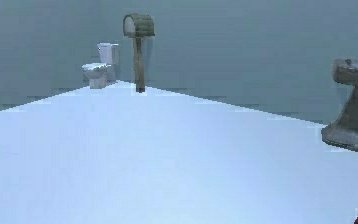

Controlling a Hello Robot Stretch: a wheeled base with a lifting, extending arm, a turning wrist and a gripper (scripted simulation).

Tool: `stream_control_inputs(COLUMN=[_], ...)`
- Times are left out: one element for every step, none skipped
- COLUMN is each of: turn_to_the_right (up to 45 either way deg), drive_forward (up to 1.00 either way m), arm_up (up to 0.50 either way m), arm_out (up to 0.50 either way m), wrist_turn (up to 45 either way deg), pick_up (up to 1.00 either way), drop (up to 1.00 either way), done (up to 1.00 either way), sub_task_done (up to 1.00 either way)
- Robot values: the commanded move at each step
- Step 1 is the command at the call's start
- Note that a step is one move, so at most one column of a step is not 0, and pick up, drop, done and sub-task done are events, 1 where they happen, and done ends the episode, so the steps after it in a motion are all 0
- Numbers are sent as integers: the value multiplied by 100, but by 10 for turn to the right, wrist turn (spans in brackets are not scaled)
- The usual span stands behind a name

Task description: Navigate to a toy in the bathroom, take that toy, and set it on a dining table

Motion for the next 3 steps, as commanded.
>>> stream_control_inputs(turn_to_the_right=[0,0,0], drive_forward=[0,0,0], arm_up=[0,0,0], arm_out=[0,0,0], wrist_turn=[450,450,450], pick_up=[0,0,0], drop=[0,0,0], done=[0,0,0], sub_task_done=[0,0,0])
